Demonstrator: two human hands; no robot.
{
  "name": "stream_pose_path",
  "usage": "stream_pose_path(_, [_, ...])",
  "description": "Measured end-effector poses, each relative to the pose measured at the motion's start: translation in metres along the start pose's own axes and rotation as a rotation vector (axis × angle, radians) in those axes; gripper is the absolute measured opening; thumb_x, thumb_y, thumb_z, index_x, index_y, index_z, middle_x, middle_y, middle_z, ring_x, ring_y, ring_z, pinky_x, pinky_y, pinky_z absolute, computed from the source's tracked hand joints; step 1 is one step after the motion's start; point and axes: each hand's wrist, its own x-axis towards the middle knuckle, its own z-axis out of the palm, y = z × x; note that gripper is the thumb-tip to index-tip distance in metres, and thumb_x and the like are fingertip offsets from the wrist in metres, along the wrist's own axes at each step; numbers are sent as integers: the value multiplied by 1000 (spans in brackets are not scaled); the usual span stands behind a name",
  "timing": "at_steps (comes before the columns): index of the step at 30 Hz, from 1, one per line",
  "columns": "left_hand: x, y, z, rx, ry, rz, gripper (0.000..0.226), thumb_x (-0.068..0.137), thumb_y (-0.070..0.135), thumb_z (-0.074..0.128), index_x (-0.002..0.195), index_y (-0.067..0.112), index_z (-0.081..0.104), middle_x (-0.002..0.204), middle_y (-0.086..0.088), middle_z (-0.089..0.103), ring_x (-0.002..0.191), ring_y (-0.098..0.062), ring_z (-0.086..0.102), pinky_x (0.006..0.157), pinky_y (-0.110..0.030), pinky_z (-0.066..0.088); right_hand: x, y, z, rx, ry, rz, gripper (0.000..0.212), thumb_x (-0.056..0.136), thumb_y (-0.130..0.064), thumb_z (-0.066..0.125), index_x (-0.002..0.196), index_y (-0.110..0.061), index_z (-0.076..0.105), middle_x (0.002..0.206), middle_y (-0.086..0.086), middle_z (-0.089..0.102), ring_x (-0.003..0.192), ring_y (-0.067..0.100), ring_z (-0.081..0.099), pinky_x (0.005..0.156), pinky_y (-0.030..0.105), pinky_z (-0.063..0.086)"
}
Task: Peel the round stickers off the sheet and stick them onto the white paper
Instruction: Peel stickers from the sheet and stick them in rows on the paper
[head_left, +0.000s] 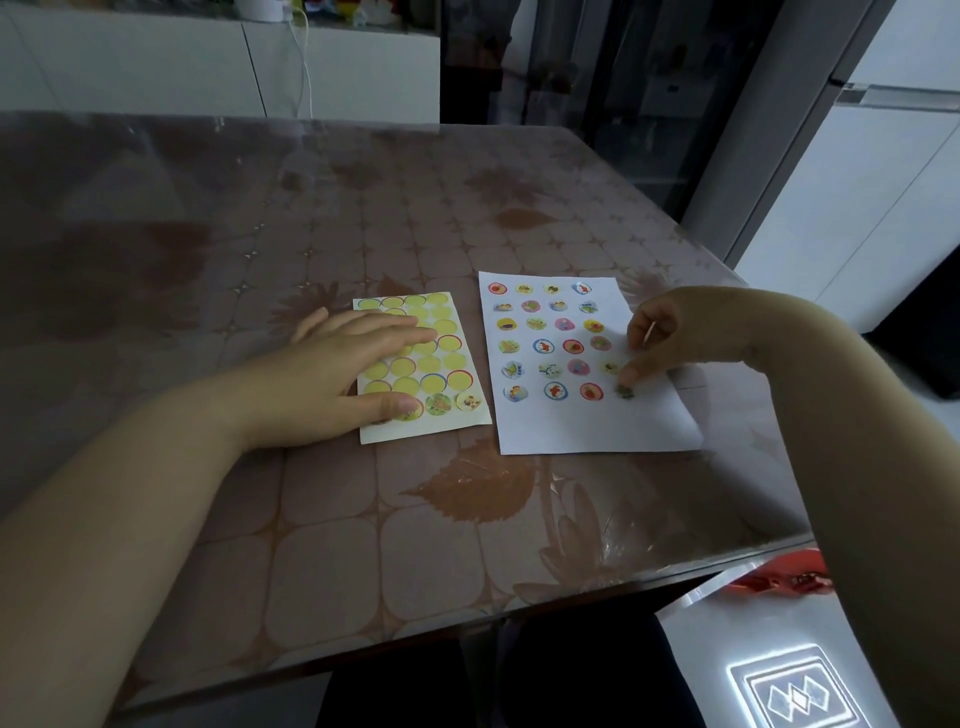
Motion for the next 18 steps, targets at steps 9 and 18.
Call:
stream_pose_path(9, [-4,-5,-11,-25,72,-46,45,78,55,40,122,52,35,131,26,36,128,9,12,110,-31,-7,1,1,4,42,69,-47,35,58,-34,84,84,-26,61,86,-5,56,80,15,49,76,27,41])
stream_pose_path(18, [-9,-4,-22,-47,73,-82,32,87,31,51,116,45,51,128,23,43,134,-1,20,109,-31,-5,-29,-84,29,-16,166,-511,8,77,-32,71,82,-27,68,80,-11,63,71,9,60,59,19,45])
